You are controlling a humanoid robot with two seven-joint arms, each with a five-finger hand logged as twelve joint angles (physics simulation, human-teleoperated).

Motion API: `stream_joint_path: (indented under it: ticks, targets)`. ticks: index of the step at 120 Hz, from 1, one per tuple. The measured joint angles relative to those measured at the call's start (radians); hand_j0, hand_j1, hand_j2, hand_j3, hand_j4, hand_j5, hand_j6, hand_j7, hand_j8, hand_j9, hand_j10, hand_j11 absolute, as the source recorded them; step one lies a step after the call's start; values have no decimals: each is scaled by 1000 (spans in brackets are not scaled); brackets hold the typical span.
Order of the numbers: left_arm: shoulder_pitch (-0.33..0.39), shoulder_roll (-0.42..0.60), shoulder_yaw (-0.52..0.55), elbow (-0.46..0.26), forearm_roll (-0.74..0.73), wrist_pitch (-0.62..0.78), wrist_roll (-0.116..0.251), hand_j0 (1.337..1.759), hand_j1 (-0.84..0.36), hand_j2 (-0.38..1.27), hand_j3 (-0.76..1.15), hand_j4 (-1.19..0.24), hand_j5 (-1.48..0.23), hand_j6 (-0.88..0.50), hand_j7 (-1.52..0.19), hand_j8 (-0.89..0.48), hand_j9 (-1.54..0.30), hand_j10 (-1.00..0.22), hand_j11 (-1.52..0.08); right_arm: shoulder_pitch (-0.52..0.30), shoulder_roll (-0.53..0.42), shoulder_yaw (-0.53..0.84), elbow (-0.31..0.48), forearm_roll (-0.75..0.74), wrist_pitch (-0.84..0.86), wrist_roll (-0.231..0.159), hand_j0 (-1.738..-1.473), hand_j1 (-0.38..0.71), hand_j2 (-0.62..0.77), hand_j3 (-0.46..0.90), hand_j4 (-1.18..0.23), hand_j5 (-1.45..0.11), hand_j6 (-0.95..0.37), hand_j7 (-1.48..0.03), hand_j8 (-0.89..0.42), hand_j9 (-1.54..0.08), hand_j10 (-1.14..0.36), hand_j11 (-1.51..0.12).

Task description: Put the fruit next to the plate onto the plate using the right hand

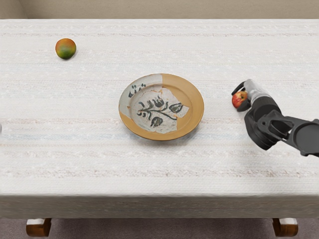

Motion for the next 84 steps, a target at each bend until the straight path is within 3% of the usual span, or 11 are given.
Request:
stream_joint_path:
  ticks: [20,40,61,84]
  targets:
    - [0,0,0,0,0,0,0,1658,339,2,0,-9,-11,-9,-11,-9,-11,-8,-11,4,-8,80,18,3,3,0,-1652,252,116,-1,-674,-790,-442,-802,-404,-818,-708,-802]
    - [0,0,0,0,0,0,0,1658,339,2,0,-9,-11,-9,-11,-9,-11,-8,-11,7,-22,186,116,4,8,0,-1653,244,146,-1,-699,-802,-468,-807,-429,-826,-741,-808]
    - [0,0,0,0,0,0,0,1658,339,2,0,-8,-11,-8,-11,-8,-11,-8,-11,6,-25,236,221,6,11,1,-1653,228,154,2,-658,-904,-436,-880,-403,-928,-724,-919]
    - [0,0,0,0,0,0,0,1658,339,2,0,-8,-11,-8,-11,-8,-11,-8,-11,0,32,260,261,7,12,1,-1654,234,171,0,-638,-933,-425,-909,-384,-957,-708,-955]
